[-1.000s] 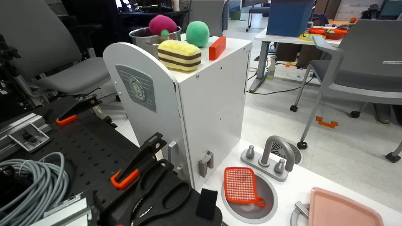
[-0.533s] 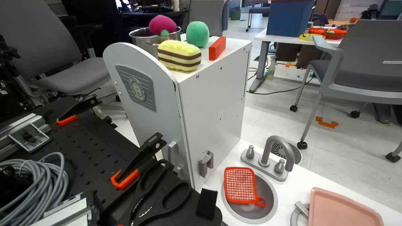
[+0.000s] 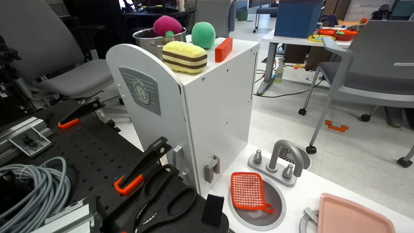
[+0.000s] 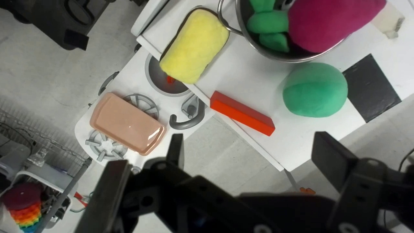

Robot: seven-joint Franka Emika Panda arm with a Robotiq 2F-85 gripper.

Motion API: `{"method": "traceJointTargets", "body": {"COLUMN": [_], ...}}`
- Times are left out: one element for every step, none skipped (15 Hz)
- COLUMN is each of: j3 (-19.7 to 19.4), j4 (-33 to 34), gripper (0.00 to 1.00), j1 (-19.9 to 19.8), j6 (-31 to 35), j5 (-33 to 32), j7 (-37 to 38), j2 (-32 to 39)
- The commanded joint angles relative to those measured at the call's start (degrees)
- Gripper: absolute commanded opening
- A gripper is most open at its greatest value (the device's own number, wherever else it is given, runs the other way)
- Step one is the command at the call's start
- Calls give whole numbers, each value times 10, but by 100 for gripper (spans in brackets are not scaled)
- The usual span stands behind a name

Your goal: Put the green plushie in the pot

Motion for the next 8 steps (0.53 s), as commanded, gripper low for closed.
{"method": "traceJointTargets", "body": {"j3": [-8,-8,-8,-8,-7,-7,-6,-4], "j4": [37,46,57,67,79,88,97,104], "gripper": [100,100,100,100,100,100,100,100], "j1": [9,9,11,12,13,15,18,21], "j6": [-1,-3,-6,-8,-11,-12,-13,-13], "j5": [32,36,38,37,36,36,44,57], "j7": [-8,-10,-12,-11,-11,-11,-18,-31], "j2": [23,26,30,34,39,43,45,46]}}
